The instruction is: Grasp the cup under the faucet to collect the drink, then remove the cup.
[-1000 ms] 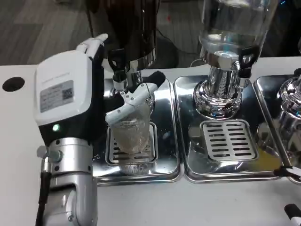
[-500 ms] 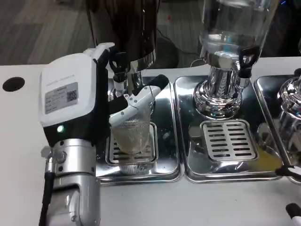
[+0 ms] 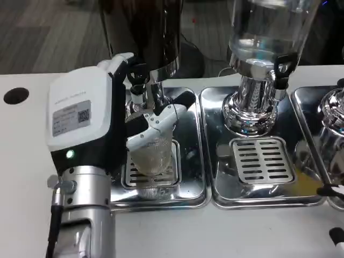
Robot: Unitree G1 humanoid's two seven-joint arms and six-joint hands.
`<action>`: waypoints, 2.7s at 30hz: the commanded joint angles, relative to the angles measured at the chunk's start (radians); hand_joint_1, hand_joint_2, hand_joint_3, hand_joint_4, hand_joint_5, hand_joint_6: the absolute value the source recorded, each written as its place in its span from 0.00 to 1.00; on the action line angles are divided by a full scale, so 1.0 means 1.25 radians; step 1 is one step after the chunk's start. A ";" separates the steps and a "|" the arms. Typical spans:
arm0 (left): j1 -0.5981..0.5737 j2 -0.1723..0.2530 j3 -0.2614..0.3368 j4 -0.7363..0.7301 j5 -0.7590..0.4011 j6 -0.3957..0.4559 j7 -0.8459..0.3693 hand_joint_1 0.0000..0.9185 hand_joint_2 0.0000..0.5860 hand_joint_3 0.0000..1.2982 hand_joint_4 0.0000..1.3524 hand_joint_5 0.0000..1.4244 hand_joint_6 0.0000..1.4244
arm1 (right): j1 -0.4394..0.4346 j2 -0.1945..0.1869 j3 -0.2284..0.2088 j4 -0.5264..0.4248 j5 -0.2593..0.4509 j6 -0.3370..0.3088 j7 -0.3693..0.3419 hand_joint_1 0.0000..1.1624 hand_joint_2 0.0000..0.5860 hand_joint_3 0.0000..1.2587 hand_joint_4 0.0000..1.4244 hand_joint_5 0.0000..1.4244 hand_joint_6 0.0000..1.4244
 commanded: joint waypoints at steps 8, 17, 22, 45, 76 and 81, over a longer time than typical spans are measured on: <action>0.055 0.005 -0.029 -0.003 -0.016 -0.033 -0.018 0.05 0.11 0.29 0.25 0.52 0.64 | 0.003 0.005 -0.079 -0.072 -0.106 -0.049 -0.060 0.40 0.66 0.18 0.10 0.06 0.00; 0.073 0.003 -0.028 -0.005 -0.024 -0.043 -0.013 0.05 0.11 0.30 0.25 0.52 0.63 | 0.009 0.014 -0.085 -0.087 -0.160 -0.054 -0.100 0.40 0.67 0.18 0.10 0.05 0.00; 0.069 0.001 -0.029 -0.005 -0.023 -0.045 -0.013 0.06 0.11 0.30 0.25 0.52 0.63 | 0.012 0.012 -0.083 -0.083 -0.151 -0.052 -0.097 0.40 0.67 0.18 0.09 0.05 0.00; 0.060 -0.008 -0.036 0.007 -0.023 -0.048 -0.007 0.07 0.11 0.30 0.26 0.53 0.63 | 0.014 0.006 -0.073 -0.061 -0.135 -0.054 -0.090 0.40 0.67 0.18 0.09 0.05 0.00; 0.068 -0.008 -0.017 -0.012 -0.057 -0.061 0.032 0.05 0.10 0.19 0.13 0.49 0.62 | 0.024 0.005 -0.061 -0.065 -0.129 -0.052 -0.086 0.41 0.66 0.18 0.09 0.06 0.00; 0.078 -0.002 0.025 -0.033 -0.141 -0.107 0.100 0.01 0.07 0.08 0.01 0.45 0.60 | 0.024 0.003 -0.057 -0.062 -0.121 -0.052 -0.084 0.42 0.66 0.18 0.09 0.06 0.00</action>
